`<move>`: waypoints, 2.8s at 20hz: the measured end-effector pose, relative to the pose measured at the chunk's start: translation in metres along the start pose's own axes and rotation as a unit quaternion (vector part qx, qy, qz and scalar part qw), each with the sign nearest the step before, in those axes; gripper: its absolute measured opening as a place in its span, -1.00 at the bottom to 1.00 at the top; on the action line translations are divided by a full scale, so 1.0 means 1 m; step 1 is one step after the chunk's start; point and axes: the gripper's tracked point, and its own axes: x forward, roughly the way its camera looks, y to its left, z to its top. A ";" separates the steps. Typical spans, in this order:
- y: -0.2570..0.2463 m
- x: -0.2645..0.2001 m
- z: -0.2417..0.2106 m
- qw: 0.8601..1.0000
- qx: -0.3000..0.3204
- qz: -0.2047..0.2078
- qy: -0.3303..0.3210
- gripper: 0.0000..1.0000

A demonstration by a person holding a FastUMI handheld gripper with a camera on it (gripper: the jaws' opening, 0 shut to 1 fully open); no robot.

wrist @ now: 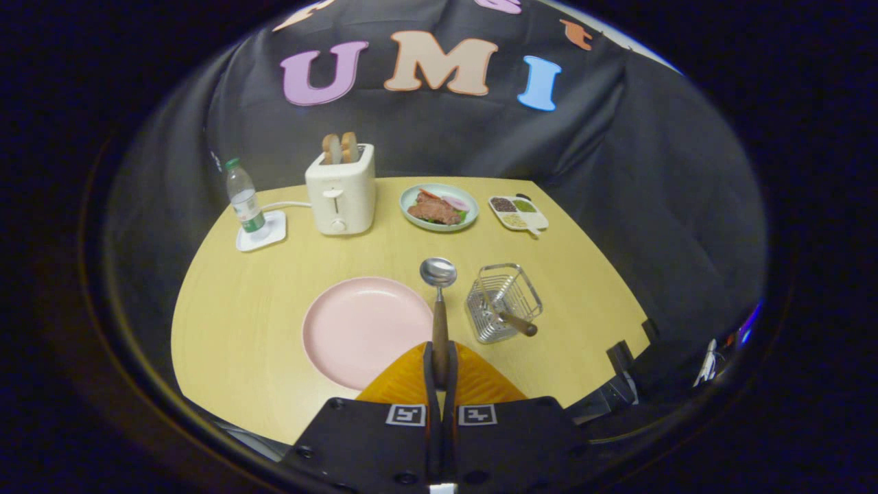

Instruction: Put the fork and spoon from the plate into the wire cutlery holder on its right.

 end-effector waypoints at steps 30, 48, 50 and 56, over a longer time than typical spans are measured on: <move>-0.067 0.081 0.010 0.941 0.243 -0.038 0.234 -0.79; -0.036 0.036 0.054 0.997 0.038 0.037 0.061 1.00; -0.032 0.031 0.065 0.998 0.014 0.054 0.015 1.00; -0.039 0.007 0.113 0.988 -0.031 0.084 -0.130 1.00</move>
